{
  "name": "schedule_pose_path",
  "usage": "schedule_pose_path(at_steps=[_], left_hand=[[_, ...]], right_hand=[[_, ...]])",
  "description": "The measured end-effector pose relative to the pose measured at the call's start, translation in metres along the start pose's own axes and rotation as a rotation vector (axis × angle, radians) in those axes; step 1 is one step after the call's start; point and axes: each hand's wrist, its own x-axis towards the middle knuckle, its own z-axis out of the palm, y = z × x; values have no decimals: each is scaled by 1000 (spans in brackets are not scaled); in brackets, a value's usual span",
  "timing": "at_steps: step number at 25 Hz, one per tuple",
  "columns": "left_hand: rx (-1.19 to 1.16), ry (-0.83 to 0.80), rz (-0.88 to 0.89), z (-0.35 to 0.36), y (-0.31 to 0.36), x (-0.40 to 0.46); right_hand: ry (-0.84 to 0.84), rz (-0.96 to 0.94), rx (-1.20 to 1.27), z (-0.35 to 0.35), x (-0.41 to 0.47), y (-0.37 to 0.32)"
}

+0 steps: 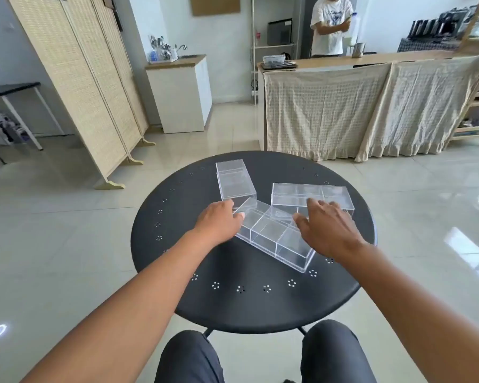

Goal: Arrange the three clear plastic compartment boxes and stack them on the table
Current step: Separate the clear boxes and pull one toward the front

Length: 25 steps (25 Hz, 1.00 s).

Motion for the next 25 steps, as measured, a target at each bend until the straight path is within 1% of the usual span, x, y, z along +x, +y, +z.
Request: schedule_pose_path(at_steps=[2,3,5,6,9,11,13,14,15,17,19,20,22,25], left_hand=[[-77,-36,-74,4,-5,0],[-127,-46,-100,9,-7,1],[-209,-62,-138,13,-9,2],[-233,-75,-152,14,-9,0],[-335,-110,-227,17,-15,2],[-530,-139,-334,18,-18,-2],[-687,-113,-418,20,-19,-8],[-724,-80,-439,21,-20,-12],[-747,-39,-444,23,-21,-15],[-784,17,-441,23,-22,-24],[-852,25,-464,22,-27,-31],[-884,18,-473,20,-29,-34],[-939,28,-447,15,-33,-40],[-923,122,-341,1,-37,-41]], right_hand=[[-49,138,9,8,-9,15],[-104,195,16,14,-13,23],[-222,300,117,23,-16,34],[-249,333,181,26,-12,35],[-260,403,355,31,-2,41],[-253,433,455,36,4,40],[-253,460,552,42,11,37],[-253,477,597,45,13,34],[-254,502,657,46,15,31],[-236,572,860,45,16,28],[-243,621,1067,43,13,26],[-244,631,1132,42,11,25],[-225,605,1218,36,9,18],[-174,494,1254,28,13,11]])
